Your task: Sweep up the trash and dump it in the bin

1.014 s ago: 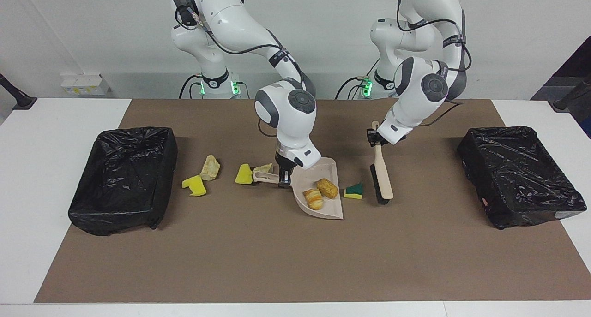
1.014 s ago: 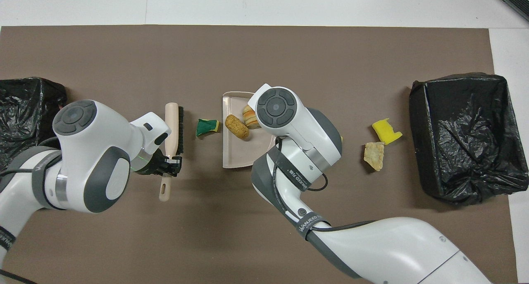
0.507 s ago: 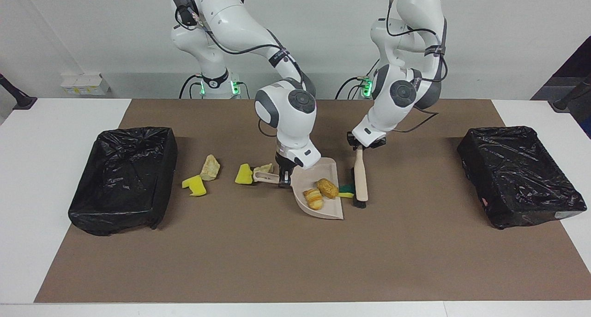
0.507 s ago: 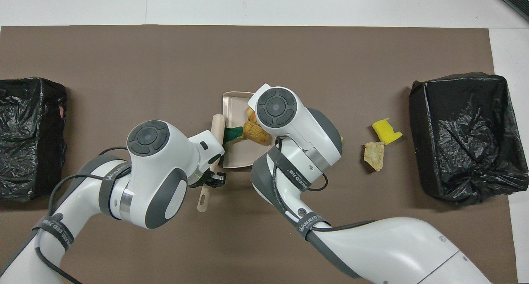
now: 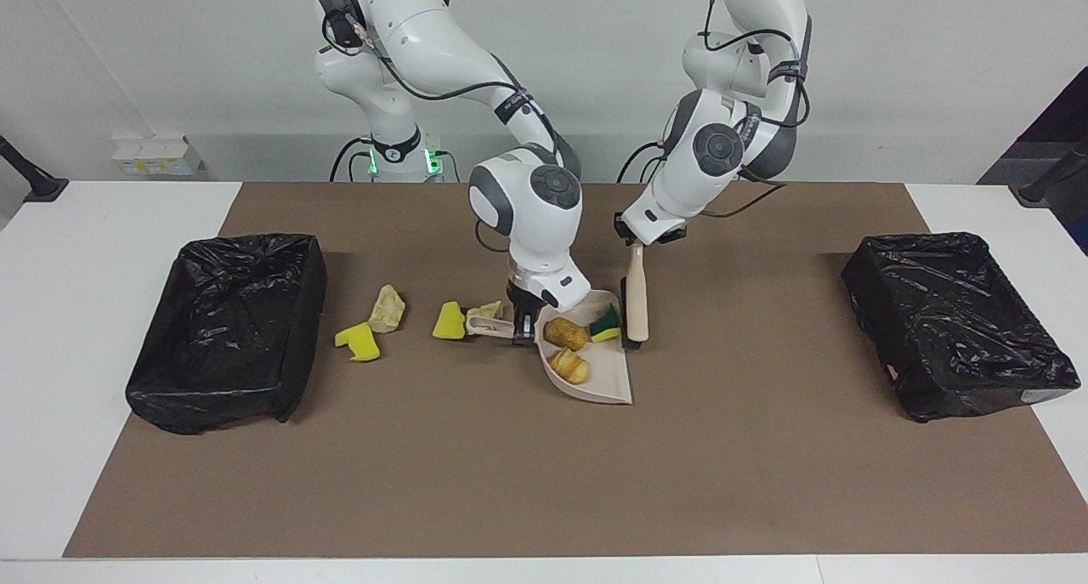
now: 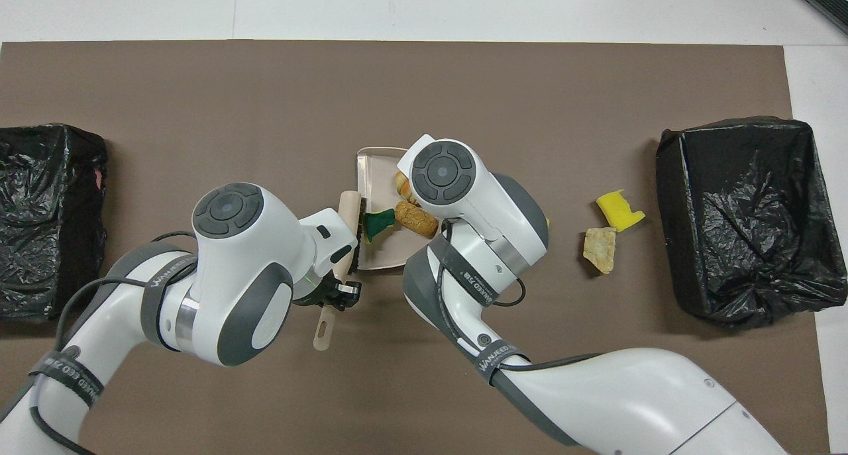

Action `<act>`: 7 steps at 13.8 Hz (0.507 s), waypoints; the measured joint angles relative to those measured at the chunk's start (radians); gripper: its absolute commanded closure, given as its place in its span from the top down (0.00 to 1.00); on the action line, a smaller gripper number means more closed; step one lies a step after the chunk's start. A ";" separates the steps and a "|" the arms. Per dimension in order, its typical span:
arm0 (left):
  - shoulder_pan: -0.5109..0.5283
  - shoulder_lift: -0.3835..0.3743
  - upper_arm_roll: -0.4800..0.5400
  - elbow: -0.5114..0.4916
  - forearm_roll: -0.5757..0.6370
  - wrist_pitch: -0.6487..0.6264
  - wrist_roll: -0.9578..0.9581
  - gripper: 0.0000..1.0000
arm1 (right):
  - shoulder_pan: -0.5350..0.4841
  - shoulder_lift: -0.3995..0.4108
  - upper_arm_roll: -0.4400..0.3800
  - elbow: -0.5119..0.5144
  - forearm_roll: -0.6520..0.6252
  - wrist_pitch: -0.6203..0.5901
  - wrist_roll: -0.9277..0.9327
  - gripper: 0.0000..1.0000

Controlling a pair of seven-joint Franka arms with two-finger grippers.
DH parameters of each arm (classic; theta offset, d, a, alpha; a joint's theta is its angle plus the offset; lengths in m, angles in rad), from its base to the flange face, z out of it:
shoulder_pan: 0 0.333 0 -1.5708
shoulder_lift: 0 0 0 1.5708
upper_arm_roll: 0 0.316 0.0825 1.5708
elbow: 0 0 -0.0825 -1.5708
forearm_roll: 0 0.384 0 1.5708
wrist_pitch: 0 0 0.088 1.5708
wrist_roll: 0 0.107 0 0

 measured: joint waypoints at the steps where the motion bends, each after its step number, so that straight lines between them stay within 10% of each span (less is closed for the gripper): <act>1: 0.000 -0.011 0.001 0.003 -0.001 -0.002 -0.007 0.00 | -0.004 -0.002 0.000 0.000 0.000 0.000 0.000 0.00; 7: -0.003 -0.038 -0.004 0.005 -0.003 0.033 -0.044 0.00 | -0.019 -0.024 0.000 -0.050 0.009 0.073 0.000 0.00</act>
